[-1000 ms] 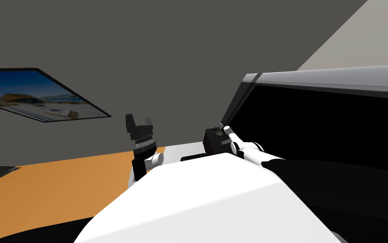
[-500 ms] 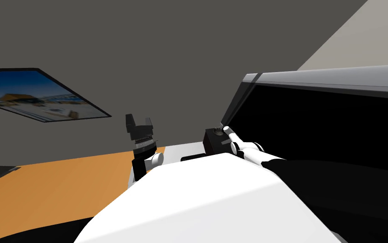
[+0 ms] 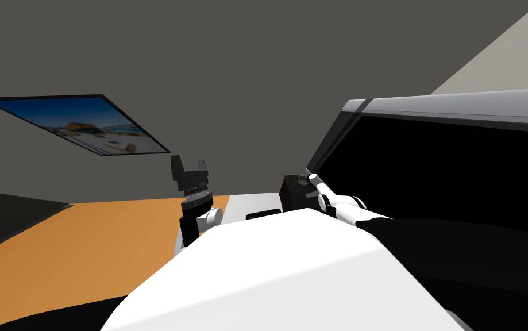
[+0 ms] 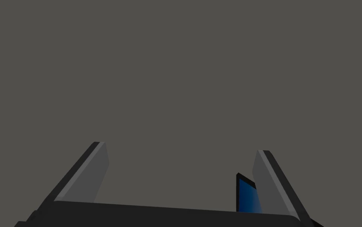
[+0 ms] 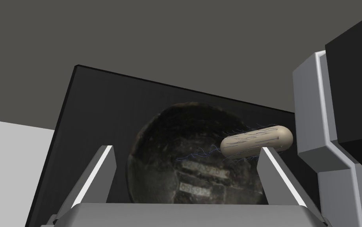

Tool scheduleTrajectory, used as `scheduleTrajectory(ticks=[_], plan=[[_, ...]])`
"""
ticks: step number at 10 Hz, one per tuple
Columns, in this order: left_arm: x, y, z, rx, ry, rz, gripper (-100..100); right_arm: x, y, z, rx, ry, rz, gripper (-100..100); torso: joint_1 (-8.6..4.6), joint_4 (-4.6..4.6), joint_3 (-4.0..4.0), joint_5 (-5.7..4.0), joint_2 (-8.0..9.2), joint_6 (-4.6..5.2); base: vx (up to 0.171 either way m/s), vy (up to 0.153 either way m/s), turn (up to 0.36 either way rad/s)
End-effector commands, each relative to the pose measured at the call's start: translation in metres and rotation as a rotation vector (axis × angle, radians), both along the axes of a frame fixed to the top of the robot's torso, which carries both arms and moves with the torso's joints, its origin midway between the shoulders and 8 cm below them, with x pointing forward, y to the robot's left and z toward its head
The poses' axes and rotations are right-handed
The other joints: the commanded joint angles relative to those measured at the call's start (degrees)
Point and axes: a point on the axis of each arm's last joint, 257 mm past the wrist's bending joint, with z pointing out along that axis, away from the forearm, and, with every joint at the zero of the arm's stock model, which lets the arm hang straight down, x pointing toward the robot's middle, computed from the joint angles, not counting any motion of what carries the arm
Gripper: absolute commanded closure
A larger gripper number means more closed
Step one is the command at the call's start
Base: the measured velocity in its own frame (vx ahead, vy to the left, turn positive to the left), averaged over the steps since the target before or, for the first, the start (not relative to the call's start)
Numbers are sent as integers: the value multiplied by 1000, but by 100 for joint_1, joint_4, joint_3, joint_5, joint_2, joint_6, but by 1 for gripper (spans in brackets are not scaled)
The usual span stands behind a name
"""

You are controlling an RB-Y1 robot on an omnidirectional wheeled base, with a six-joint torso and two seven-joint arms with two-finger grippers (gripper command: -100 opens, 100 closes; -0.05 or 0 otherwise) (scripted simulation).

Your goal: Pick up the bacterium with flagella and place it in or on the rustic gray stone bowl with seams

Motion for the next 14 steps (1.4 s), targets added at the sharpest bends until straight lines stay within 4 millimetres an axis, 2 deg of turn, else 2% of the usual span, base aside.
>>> scheduleTrajectory(ticks=[1, 5, 6, 7, 12, 13, 14], plan=[[0, 0, 0, 0, 0, 0, 0, 0, 0, 0, -1, 0, 0, -100, 0, 0, 0, 0, 0, 0, 11, -11, -35], [0, 0, 0, 0, 0, 0, 0, 0, 0, 0, -1, 0, 0, -100, 0, -1, -1, 0, -2, -1, 1, -1, -5], [0, 0, 0, 0, 0, 0, 0, 2, -11, 11, -1, -1, 1, -100, -3, -1, -3, -1, -4, -1, -6, 35, -5], [0, 0, 0, 0, 0, 0, 0, 2, -11, 11, -1, -1, 1, -100, 10, -1, -1, 1, -1, -2, -14, 46, 0], [0, 0, 0, 0, 0, 0, 0, 9, -51, 57, -1, -5, 5, -100, 32, 1, 2, 7, 4, -3, -11, 78, -3], [0, 0, 0, 0, 0, 0, 0, 8, -46, 51, -2, -6, 4, -100, 35, 1, 3, 7, 6, -2, -10, 41, -8], [0, 0, 0, 0, 0, 0, 0, 8, -47, 52, 0, -4, 5, 0, 20, 0, 2, 4, 4, -2, -2, 8, 0]])
